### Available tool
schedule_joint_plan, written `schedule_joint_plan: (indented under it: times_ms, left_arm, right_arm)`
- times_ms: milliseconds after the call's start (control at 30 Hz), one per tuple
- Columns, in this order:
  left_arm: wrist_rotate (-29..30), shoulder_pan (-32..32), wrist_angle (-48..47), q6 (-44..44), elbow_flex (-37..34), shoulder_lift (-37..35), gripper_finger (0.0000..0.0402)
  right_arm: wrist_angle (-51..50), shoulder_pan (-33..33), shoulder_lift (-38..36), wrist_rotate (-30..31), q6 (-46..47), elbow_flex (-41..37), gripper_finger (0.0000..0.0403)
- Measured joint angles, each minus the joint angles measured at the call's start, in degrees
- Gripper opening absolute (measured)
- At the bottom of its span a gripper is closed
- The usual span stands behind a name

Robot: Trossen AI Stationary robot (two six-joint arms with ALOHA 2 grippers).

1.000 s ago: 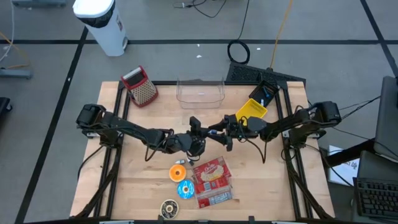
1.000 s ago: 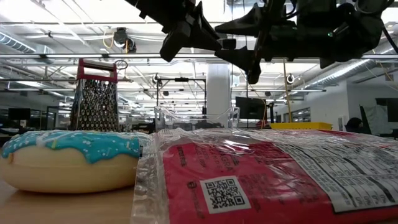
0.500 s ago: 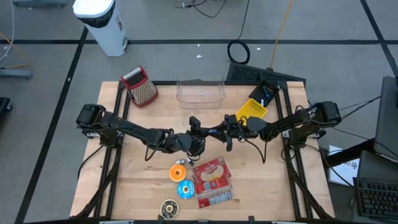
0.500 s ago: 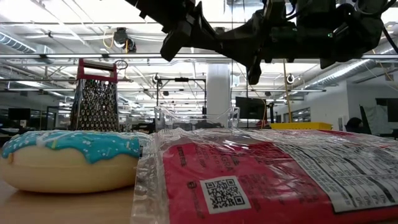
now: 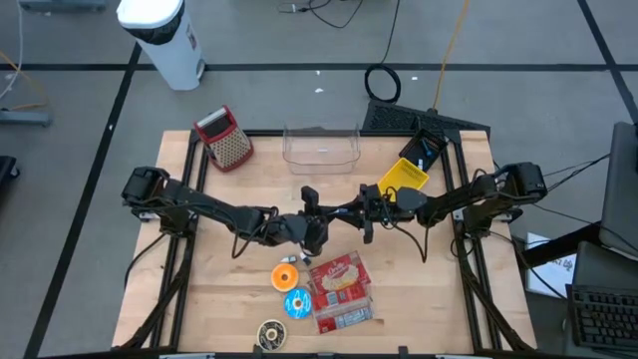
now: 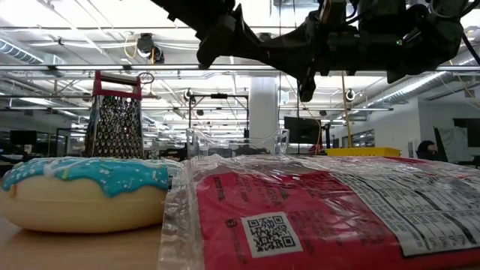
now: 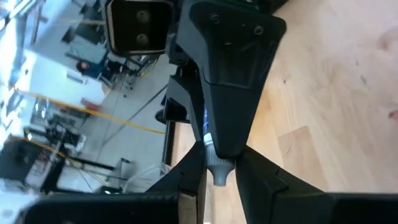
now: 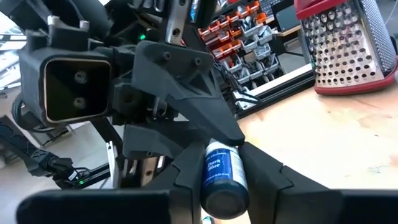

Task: Pick & Place Food Item
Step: Put the blue food coloring bottle into the black bin

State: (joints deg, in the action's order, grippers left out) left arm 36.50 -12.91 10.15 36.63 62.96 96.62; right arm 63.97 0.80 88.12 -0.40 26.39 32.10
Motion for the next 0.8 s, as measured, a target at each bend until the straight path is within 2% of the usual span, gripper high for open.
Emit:
schedule_joint_plan:
  times_ms: [167,533,667,800]
  left_arm:
    - [1.2,-1.3,0.5,-4.0,0.0,0.0,0.0093]
    - [4.0,-3.1,4.4,-6.8,0.0,0.0,0.0236]
    - [4.3,-4.0,7.0,-10.9,0.0,-0.3,0.0259]
    - [1.5,-3.8,2.1,-14.5,0.0,-2.9,0.0262]
  right_arm:
    - [0.2,0.0,0.0,-0.5,-0.7,0.0,0.0065]
    - [0.2,-0.1,0.0,0.2,-1.8,0.1,0.0064]
    - [-2.3,-0.2,-2.0,0.2,-3.4,0.1,0.0069]
    - [-10.1,-1.0,-6.6,0.1,-5.7,0.1,0.0065]
